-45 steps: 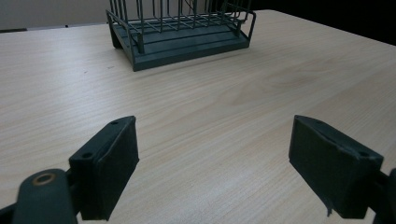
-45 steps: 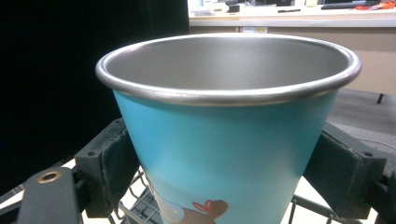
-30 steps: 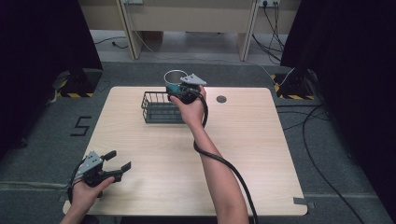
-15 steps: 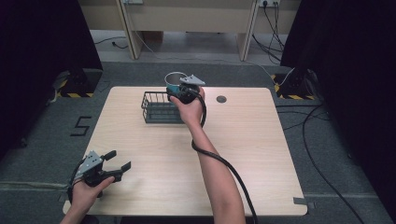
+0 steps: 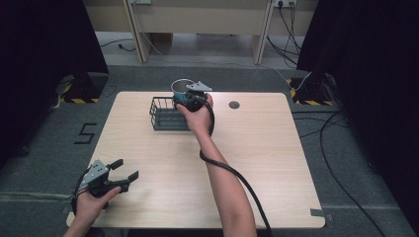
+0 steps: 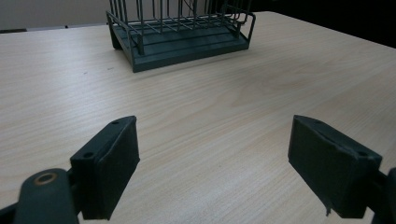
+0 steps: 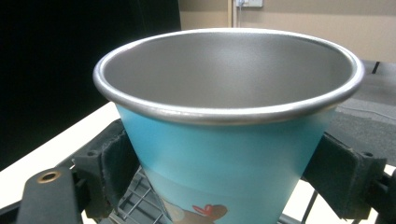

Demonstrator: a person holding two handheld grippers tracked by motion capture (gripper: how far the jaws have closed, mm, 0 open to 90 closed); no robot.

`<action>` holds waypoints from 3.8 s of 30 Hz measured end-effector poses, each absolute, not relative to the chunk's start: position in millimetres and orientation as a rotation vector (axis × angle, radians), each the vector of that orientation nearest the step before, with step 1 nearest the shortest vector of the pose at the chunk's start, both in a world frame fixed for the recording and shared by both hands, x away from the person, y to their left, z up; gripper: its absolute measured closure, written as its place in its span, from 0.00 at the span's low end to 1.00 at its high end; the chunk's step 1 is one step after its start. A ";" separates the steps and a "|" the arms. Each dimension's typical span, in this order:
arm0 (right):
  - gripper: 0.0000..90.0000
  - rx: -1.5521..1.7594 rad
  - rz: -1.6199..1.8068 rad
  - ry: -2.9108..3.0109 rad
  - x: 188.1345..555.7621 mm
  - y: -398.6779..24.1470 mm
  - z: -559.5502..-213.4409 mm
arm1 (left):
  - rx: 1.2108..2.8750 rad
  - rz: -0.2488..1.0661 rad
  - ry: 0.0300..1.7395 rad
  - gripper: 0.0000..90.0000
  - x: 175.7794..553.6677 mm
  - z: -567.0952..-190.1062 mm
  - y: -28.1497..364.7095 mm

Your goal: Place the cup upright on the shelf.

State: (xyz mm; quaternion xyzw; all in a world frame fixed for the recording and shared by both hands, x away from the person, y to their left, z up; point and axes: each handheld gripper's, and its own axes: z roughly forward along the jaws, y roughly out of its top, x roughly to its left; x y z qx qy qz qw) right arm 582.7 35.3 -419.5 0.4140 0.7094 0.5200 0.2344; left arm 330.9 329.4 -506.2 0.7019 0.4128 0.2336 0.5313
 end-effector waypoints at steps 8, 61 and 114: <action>0.19 1.147 1.411 1.966 583.6 39.3 -425.3 | 1.675 0.557 0.984 0.18 331.0 -506.2 329.4; 0.18 1.161 1.302 2.065 575.3 46.2 -443.7 | 1.682 0.551 0.976 0.18 331.7 -506.5 327.7; 0.18 1.076 1.334 2.093 494.9 -34.5 -430.3 | 1.682 0.563 0.977 0.18 331.2 -506.6 327.7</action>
